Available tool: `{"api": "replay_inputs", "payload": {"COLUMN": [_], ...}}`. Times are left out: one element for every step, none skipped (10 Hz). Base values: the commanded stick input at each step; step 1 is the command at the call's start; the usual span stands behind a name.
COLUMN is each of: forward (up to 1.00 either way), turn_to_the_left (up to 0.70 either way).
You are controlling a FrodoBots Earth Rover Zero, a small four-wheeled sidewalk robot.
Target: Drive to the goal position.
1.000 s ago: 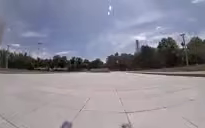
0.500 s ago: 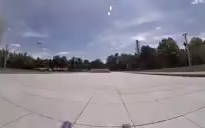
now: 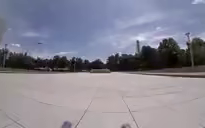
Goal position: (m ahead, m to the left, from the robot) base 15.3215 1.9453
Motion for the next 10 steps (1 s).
{"api": "replay_inputs", "payload": {"forward": [0.7, 0.7, 0.7, 0.7, 0.7, 0.7, 0.7, 0.7, 0.7, 0.7], "turn_to_the_left": [0.02, 0.03, 0.03, 0.03, 0.03, 0.02, 0.02, 0.02, 0.03, 0.02]}}
